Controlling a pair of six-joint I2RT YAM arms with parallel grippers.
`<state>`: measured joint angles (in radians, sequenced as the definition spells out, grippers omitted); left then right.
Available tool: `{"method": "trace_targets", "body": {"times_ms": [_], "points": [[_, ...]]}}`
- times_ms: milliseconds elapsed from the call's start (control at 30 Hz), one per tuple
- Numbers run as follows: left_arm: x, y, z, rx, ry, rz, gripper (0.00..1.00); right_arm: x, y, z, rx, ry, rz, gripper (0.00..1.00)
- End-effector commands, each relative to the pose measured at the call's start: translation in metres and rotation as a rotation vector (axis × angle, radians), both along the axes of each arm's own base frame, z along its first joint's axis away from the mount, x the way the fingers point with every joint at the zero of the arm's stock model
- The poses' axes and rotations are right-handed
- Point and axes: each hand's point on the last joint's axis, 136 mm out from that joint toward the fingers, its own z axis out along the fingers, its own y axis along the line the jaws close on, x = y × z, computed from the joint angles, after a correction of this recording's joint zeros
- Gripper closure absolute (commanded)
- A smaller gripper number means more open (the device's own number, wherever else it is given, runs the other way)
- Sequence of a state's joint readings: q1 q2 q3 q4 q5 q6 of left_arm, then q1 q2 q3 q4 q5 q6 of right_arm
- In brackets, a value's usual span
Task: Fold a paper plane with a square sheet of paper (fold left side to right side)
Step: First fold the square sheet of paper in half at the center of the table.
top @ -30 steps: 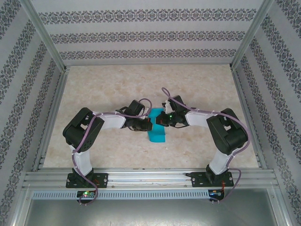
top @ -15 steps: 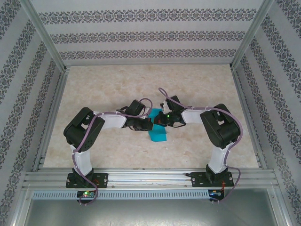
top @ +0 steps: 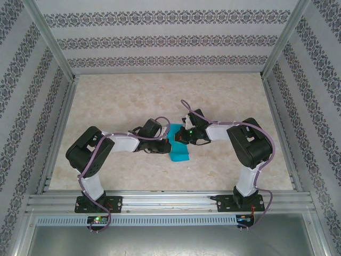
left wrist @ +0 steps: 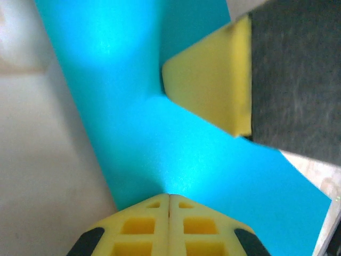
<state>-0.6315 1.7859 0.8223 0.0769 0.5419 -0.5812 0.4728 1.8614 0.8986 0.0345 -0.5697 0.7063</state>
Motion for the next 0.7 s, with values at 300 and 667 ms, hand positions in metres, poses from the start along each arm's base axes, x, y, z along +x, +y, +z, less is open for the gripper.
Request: {"method": "trace_targets", "body": {"times_ms": [300,667], "points": [[-0.050,0.028,0.002,0.056,0.158,0.007,0.98,-0.010,-0.034,-0.039,-0.150,0.075,-0.075,1.00],[-0.008,-0.006,0.035,-0.062,0.062,-0.003,0.98,-0.012,-0.033,-0.039,-0.151,0.074,-0.072,1.00]]}}
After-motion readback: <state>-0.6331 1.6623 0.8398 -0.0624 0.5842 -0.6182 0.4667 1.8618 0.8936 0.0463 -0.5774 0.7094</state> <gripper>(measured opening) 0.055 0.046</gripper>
